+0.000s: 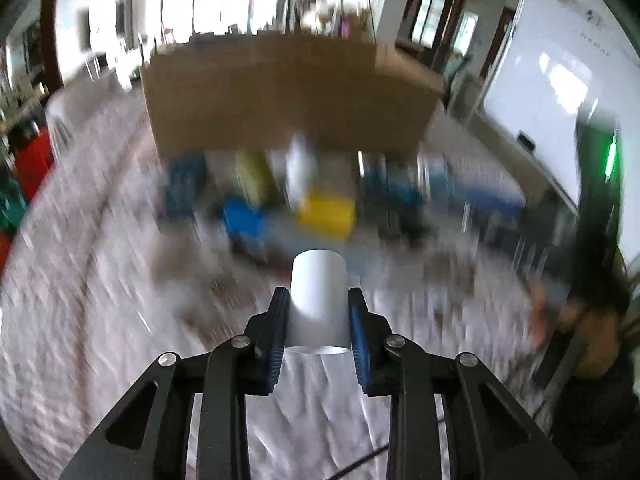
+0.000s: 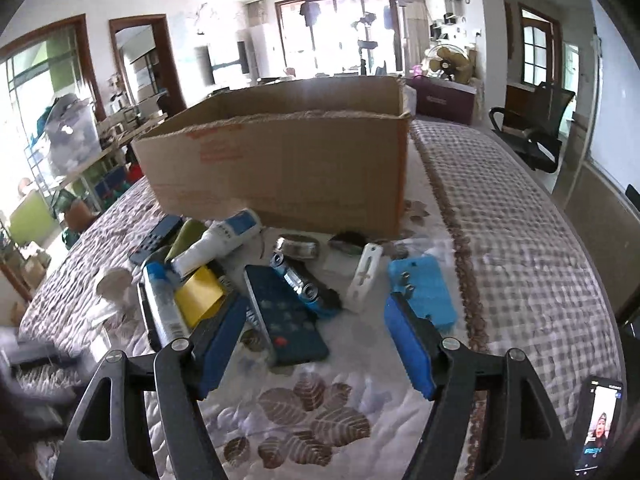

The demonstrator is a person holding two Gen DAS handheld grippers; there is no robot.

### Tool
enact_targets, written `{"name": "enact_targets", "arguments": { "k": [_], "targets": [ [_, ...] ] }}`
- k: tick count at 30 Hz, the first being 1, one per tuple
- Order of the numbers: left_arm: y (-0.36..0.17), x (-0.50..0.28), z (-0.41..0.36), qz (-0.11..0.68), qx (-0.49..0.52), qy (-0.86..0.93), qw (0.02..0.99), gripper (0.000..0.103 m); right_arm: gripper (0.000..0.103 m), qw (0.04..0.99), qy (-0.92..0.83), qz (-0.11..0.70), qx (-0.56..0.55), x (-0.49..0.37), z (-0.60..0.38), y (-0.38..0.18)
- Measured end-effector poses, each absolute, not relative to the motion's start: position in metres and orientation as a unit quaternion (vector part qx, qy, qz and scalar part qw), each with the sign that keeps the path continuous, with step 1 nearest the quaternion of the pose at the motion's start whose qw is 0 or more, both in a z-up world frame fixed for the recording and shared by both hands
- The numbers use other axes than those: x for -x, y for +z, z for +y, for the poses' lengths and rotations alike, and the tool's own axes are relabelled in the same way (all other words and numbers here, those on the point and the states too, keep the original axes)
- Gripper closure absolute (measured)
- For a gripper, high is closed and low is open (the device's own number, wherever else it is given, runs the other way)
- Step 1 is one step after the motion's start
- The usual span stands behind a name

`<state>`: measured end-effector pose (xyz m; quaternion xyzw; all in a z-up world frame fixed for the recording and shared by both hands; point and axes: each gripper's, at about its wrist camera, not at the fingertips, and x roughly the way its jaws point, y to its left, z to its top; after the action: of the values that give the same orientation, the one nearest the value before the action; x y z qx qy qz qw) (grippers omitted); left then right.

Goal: Organize objects
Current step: 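Lower the white cup into the box and open the left gripper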

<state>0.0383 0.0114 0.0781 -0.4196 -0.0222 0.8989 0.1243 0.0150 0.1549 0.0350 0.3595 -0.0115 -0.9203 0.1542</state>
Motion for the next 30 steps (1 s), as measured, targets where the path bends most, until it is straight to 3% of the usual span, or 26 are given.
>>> {"name": "enact_targets", "arguments": {
  "k": [5, 9, 20, 30],
  "targets": [
    [0.135, 0.021, -0.006, -0.023, 0.346, 0.933, 0.094, 0.075, 0.000, 0.144, -0.918, -0.016, -0.369, -0.012, 0.155, 0.024],
    [0.152, 0.085, -0.011, -0.021, 0.332, 0.941, 0.063, 0.075, 0.000, 0.131, -0.924, -0.008, -0.359, -0.012, 0.156, 0.021],
    [0.115, 0.220, -0.017, -0.030, 0.404, 0.914, -0.029, 0.075, 0.000, 0.122, -0.917, -0.022, -0.380, -0.007, 0.164, 0.017],
    [0.080, 0.238, -0.012, -0.013, 0.429, 0.902, -0.053, 0.075, 0.000, 0.116, -0.916, -0.025, -0.384, -0.003, 0.167, 0.015]
  ]
}}
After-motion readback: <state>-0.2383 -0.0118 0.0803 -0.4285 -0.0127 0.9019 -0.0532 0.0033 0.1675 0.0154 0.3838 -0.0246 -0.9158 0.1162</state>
